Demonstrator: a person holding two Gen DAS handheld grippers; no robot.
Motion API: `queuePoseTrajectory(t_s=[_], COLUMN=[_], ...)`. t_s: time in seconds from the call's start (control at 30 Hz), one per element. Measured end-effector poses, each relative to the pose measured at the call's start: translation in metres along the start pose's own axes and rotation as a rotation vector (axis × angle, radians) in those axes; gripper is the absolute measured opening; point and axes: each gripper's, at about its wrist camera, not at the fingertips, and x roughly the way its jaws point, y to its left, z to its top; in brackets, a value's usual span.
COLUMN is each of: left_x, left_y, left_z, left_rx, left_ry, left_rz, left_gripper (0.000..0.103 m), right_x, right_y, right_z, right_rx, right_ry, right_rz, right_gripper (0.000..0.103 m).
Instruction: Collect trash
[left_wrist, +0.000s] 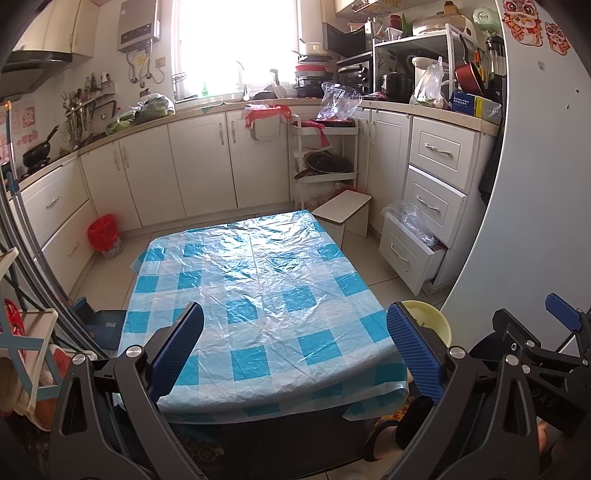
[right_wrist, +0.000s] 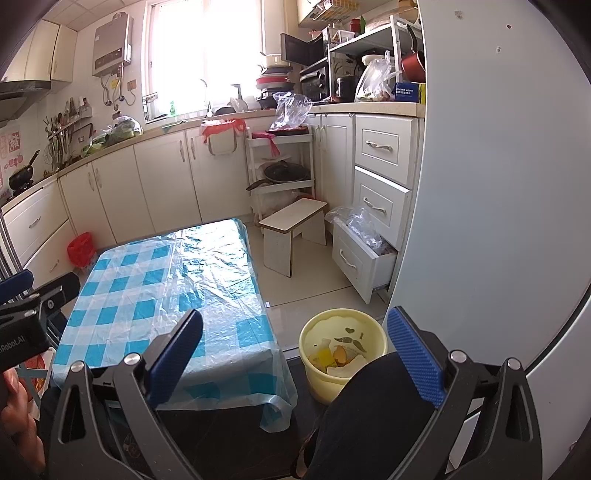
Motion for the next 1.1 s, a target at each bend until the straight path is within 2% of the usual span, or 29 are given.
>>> queuePoseTrajectory(t_s=[0.77, 0.97, 1.1], left_x=[-0.001, 0.015, 0.035], left_y=[0.003, 0.025, 0.052], left_z=[-0.001, -0.003, -0.005], left_rx=[-0.001, -0.041, -0.087], left_ry=[-0.002, 0.031, 0.057], left_rz=[0.009, 0.02, 0.055], left_gripper=[0.095, 0.095, 0.095], right_x=[0.003, 0.023, 0.052], right_y=[0.006, 0.021, 0.052], right_z=[-0.007, 0.002, 0.013], right_rx=[-0.012, -0.043, -0.108], right_ry=[0.005, 0.022, 0.041], right_rz=[0.013, 0.035, 0.083], right_gripper=[0.096, 0.096, 0.096])
